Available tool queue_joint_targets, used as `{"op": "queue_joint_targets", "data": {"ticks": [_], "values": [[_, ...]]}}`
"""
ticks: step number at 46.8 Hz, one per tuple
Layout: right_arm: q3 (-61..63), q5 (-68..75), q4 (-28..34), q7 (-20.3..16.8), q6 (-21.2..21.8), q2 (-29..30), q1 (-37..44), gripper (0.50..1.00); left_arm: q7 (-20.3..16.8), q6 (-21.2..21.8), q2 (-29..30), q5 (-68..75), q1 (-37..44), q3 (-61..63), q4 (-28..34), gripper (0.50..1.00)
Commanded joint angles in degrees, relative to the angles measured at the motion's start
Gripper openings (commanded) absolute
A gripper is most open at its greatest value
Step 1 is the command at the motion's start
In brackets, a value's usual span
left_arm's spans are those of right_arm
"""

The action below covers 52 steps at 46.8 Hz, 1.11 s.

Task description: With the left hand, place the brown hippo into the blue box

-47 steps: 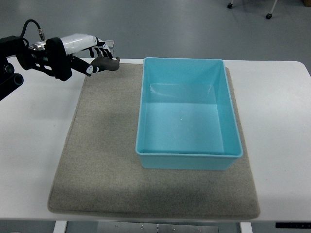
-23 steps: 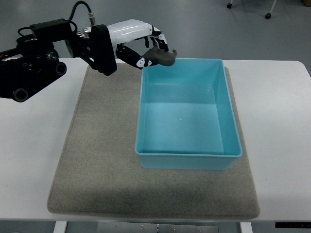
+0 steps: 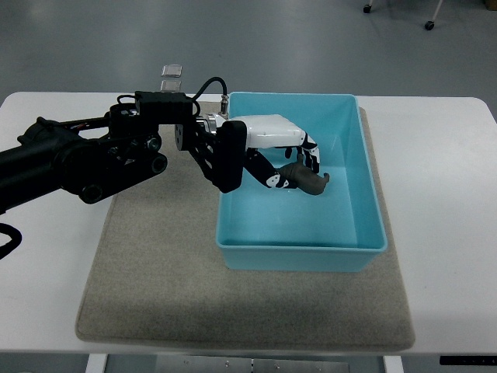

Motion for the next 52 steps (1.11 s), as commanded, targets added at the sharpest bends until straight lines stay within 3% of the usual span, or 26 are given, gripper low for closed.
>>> {"op": "queue_joint_targets", "data": {"ticks": [1,21,22,26,31,40,52], "values": [[0.0,0.0,0.0,0.1,0.0,0.0,0.0,0.936,0.0,0.1,-0.2,0.0,0.4,0.6,0.1,0.5],[0.0,0.0,0.0,0.0,0.0,0.0,0.0,0.936,0.1,0.8,-0.8,-0.3,1.1,3.9,0.9,0.5],[0.0,0.0,0.0,0.0,0.0,0.0,0.0,0.936,0.2,0.9,-0.8,-0.5,1.1,3.9,0.9,0.516],[0.0,0.0,0.0,0.0,0.0,0.0,0.0,0.936,0.1,1.1,-0.8,-1.0,1.2,3.5,0.7,0.743],[0.0,0.0,0.0,0.1,0.0,0.0,0.0,0.936,0.1,1.1,-0.8,-1.1,1.2,3.4,0.6,0.887],[0.0,0.0,0.0,0.0,0.0,0.0,0.0,0.936,0.0,1.0,-0.5,-1.3,1.2,3.2,0.5,0.958],[0.0,0.0,0.0,0.1,0.0,0.0,0.0,0.936,0.1,1.0,0.3,-9.0,1.5,-6.0,0.5,0.969]]}}
